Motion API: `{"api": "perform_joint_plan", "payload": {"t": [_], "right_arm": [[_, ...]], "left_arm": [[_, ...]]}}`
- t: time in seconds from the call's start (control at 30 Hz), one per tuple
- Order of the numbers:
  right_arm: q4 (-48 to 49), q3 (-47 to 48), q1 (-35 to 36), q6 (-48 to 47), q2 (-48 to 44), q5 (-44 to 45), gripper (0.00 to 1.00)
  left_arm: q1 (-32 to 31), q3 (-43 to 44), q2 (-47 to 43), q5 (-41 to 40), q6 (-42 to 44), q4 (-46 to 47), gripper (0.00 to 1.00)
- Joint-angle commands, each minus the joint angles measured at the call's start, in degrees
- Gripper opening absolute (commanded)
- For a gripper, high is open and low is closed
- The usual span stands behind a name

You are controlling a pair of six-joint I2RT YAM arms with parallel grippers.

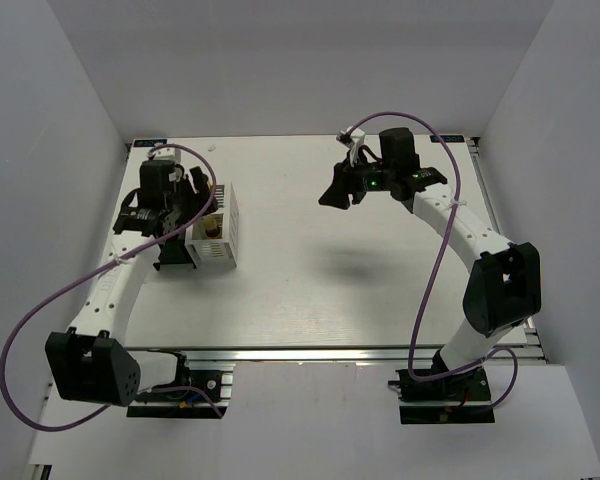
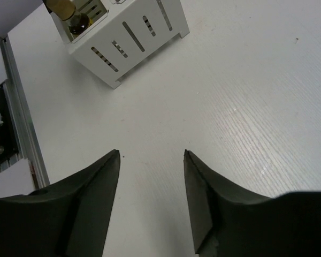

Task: Organize the condiment bottles

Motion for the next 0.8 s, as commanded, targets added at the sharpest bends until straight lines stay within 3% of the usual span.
{"api": "perform_joint_plan", "payload": {"t": [0.0,0.07,0.1,0.17,0.53,0.77], "right_arm": [[-0.13,0.51,-0.33,-1.23,-0.78,-0.67,0.58],[-0.66,0.68,-0.33,-1.92,-0.96,-0.14,0.66],[-1.45,0.86,-0.33,-2.1,-1.13,0.73,0.77],[-1.98,1.04,-0.5,-2.11,-1.39,1.79,0.89],[-16.66,9.48,-1.03,-1.23,-3.77,24.28,0.89],[-10.25,3.23,-3.05,0.35,-9.04,23.59,0.89]], "left_arm": [[0.11,4.07,-4.77,3.67,1.54,-0.32,0.86],[0.19,4.69,-6.69,6.82,1.63,0.64,0.94],[0.2,4.86,-7.49,8.06,1.54,1.26,0.98],[0.11,4.77,-9.42,11.65,0.75,3.28,0.98],[0.11,4.16,-12.24,21.69,-4.52,13.39,0.98],[0.11,1.35,-12.33,24.33,-5.67,17.26,0.98]]}}
